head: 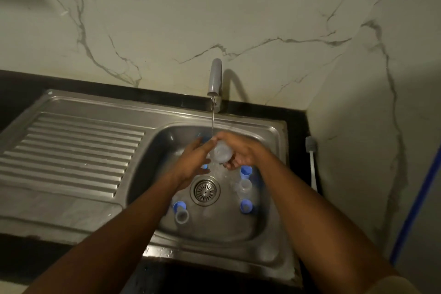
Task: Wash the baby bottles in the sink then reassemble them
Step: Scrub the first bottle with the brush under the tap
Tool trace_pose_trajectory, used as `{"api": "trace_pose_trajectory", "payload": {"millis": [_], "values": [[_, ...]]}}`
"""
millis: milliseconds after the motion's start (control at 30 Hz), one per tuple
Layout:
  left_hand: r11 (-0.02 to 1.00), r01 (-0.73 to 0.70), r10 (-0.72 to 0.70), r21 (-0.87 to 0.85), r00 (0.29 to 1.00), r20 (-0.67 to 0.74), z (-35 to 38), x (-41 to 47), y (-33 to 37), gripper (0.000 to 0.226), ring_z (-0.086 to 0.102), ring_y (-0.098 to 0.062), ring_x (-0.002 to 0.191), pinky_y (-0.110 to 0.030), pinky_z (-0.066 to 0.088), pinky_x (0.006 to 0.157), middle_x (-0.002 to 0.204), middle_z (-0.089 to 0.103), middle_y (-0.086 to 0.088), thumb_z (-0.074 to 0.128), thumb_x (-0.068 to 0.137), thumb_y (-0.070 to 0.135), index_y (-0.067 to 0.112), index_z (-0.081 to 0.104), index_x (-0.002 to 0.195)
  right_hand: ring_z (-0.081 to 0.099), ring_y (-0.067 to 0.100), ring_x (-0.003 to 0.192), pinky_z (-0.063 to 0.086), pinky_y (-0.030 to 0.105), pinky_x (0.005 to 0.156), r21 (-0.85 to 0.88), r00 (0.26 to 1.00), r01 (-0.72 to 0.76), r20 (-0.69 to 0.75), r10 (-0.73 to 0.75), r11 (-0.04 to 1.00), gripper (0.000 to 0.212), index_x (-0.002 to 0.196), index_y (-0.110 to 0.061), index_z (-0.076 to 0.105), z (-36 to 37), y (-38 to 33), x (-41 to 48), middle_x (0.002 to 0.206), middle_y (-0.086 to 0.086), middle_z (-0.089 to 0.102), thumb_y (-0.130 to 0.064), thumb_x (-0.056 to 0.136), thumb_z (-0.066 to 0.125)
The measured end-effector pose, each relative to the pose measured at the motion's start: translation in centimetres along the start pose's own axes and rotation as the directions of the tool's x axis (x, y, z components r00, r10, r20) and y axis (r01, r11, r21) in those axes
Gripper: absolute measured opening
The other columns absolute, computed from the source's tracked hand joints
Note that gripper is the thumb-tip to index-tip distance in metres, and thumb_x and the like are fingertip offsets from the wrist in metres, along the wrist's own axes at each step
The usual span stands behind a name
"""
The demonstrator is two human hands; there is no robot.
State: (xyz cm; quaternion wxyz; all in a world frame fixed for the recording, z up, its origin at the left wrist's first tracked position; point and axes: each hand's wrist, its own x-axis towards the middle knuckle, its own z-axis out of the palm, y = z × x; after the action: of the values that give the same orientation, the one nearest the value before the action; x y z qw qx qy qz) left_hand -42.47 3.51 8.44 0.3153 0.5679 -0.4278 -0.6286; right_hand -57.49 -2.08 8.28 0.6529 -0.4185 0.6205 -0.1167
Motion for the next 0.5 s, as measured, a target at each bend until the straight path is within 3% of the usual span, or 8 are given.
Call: {"api": "trace_pose_trajectory", "payload": {"millis": [33, 100, 167, 233, 300, 433, 467, 500], "values": [[1.0, 0.008, -0.007, -0.015, 0.999, 0.038, 0.4, -0.6, 0.6, 0.056, 0.064, -0.031, 0.113, -0.048, 0.054, 0.096, 0.131, 0.062, -0.008, 0.053, 0.095, 0.057, 0.022, 0.05, 0.139, 0.06, 0.018, 0.06, 0.053, 0.025, 0.053, 0.053, 1.0, -0.01, 0.014, 0.01, 0.999, 0.051, 0.11, -0.006, 0.06, -0.2, 0.3, -0.5, 0.083, 0.014, 0.064, -0.052, 0.089, 0.054], [0.998, 0.018, -0.012, -0.06, 0.996, 0.09, 1.4, -1.8, 1.7, 0.045, 0.07, -0.034, 0.103, -0.048, 0.057, 0.091, 0.118, 0.069, -0.012, 0.045, 0.102, 0.05, 0.017, 0.058, 0.129, 0.065, 0.022, 0.07, 0.059, 0.032, 0.069, 0.162, 1.0, 0.001, -0.014, 0.001, 0.987, 0.06, 0.114, -0.004, 0.06, -0.3, 0.8, -1.4, 0.09, 0.017, 0.067, -0.056, 0.085, 0.055], [0.993, 0.053, -0.043, -0.101, 0.994, 0.102, 2.4, -2.8, 3.2, 0.046, 0.073, -0.035, 0.095, -0.05, 0.059, 0.087, 0.112, 0.071, -0.016, 0.043, 0.102, 0.05, 0.013, 0.059, 0.125, 0.063, 0.023, 0.076, 0.055, 0.034, 0.073, 0.245, 0.999, 0.046, 0.005, -0.049, 0.968, 0.04, 0.102, -0.012, 0.061, -0.1, 0.7, -3.1, 0.091, 0.012, 0.064, -0.05, 0.092, 0.052], [0.993, 0.056, -0.044, -0.1, 0.992, 0.117, 3.3, -4.0, 4.9, 0.051, 0.074, -0.035, 0.09, -0.052, 0.059, 0.086, 0.109, 0.071, -0.019, 0.042, 0.101, 0.054, 0.012, 0.058, 0.124, 0.058, 0.02, 0.072, 0.052, 0.031, 0.065, 0.234, 0.995, 0.095, 0.009, -0.1, 0.968, 0.029, 0.092, -0.019, 0.057, -0.3, -0.4, -5.9, 0.087, 0.006, 0.06, -0.045, 0.098, 0.048], [0.993, 0.029, -0.013, -0.117, 0.991, 0.134, 3.9, -5.2, 7.0, 0.057, 0.072, -0.032, 0.083, -0.047, 0.061, 0.08, 0.105, 0.071, -0.022, 0.038, 0.102, 0.057, 0.009, 0.058, 0.127, 0.061, 0.023, 0.07, 0.052, 0.032, 0.063, 0.095, 0.982, 0.171, -0.101, -0.162, 0.981, 0.038, 0.094, -0.016, 0.06, -0.3, -2.3, -9.3, 0.086, 0.01, 0.066, -0.05, 0.099, 0.044], [0.958, -0.258, 0.271, -0.123, 0.958, 0.096, 5.4, -8.6, 11.7, 0.06, 0.073, -0.023, 0.095, -0.043, 0.059, 0.083, 0.114, 0.071, -0.018, 0.033, 0.103, 0.058, 0.011, 0.056, 0.132, 0.069, 0.024, 0.068, 0.054, 0.032, 0.057, -0.218, 0.894, 0.308, -0.266, -0.36, 0.926, 0.053, 0.106, -0.009, 0.065, -1.0, -6.3, -16.0, 0.087, 0.015, 0.075, -0.056, 0.098, 0.041], [0.924, -0.373, 0.379, -0.088, 0.922, 0.078, 5.7, -9.3, 12.5, 0.061, 0.071, -0.022, 0.105, -0.044, 0.058, 0.089, 0.122, 0.069, -0.014, 0.036, 0.101, 0.06, 0.014, 0.054, 0.136, 0.072, 0.022, 0.07, 0.056, 0.032, 0.058, -0.266, 0.838, 0.409, -0.27, -0.475, 0.873, 0.048, 0.108, -0.013, 0.066, -1.4, -6.9, -17.6, 0.089, 0.01, 0.076, -0.055, 0.097, 0.045], [0.866, -0.499, 0.5, -0.033, 0.865, 0.034, 6.2, -9.9, 12.9, 0.062, 0.065, -0.02, 0.117, -0.041, 0.055, 0.096, 0.134, 0.062, -0.009, 0.039, 0.099, 0.061, 0.018, 0.047, 0.143, 0.072, 0.017, 0.075, 0.058, 0.032, 0.061, -0.321, 0.725, 0.539, -0.293, -0.623, 0.779, 0.041, 0.112, -0.017, 0.065, -1.6, -7.1, -19.0, 0.094, 0.004, 0.075, -0.052, 0.096, 0.049]]}}
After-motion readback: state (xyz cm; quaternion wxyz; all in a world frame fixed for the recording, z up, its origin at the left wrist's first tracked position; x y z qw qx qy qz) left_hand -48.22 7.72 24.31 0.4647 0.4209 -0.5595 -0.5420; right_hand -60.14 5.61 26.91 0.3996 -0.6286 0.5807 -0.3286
